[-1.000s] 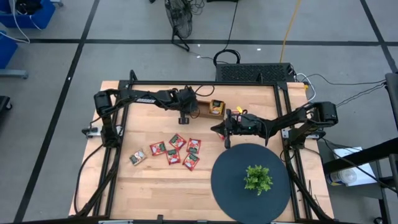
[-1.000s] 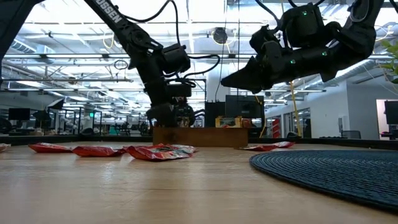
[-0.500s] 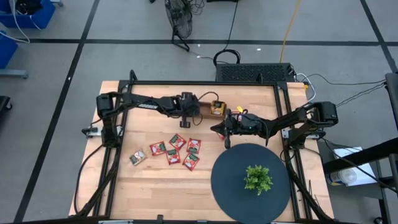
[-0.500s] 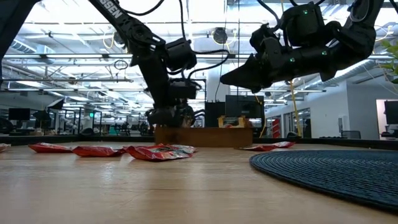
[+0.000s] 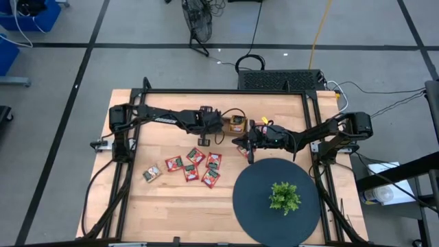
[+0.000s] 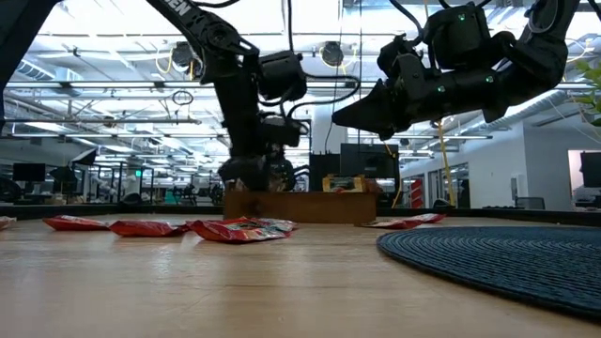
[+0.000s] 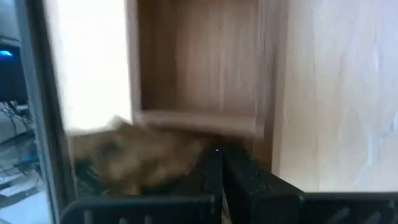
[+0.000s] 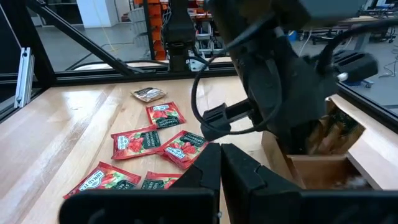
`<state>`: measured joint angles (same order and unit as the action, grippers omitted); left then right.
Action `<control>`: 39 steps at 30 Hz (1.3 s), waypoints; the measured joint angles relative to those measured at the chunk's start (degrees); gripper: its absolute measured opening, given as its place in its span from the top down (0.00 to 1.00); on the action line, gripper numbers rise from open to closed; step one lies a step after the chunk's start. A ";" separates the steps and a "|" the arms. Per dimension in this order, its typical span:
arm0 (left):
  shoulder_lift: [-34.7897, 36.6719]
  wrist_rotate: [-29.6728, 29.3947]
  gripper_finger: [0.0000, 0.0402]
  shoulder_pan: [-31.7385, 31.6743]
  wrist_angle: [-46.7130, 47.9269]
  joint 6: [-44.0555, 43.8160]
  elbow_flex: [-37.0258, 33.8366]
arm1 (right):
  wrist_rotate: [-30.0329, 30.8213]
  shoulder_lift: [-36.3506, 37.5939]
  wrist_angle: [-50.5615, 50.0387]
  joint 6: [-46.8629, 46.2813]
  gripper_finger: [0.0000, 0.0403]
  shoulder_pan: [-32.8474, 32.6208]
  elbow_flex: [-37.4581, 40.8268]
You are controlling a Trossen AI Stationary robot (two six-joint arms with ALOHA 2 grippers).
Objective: Pick & Place Tea
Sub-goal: Put the brown tea bag into the left section wooden organizer
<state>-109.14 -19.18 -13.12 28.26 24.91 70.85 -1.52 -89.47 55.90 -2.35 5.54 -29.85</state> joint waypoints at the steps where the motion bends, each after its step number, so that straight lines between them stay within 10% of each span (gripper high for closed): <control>1: 0.00 -0.12 0.97 0.29 -0.07 -0.01 0.56 | 0.00 0.00 0.00 0.00 1.00 0.00 0.00; 16: 0.72 -10.16 0.94 4.56 21.24 -5.00 12.94 | -0.02 0.00 -0.05 0.00 1.00 -0.02 0.00; 25: 8.27 6.14 0.84 13.66 51.34 -49.18 9.32 | -0.36 0.00 0.43 2.13 1.00 -0.02 -0.07; 39: 26.87 13.56 0.28 39.75 42.57 -94.11 -16.55 | -15.28 0.00 0.02 3.88 1.00 -0.26 -0.07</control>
<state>-82.27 -5.63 26.62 70.83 -69.19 54.30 -16.80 -89.47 55.92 1.53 5.28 -29.91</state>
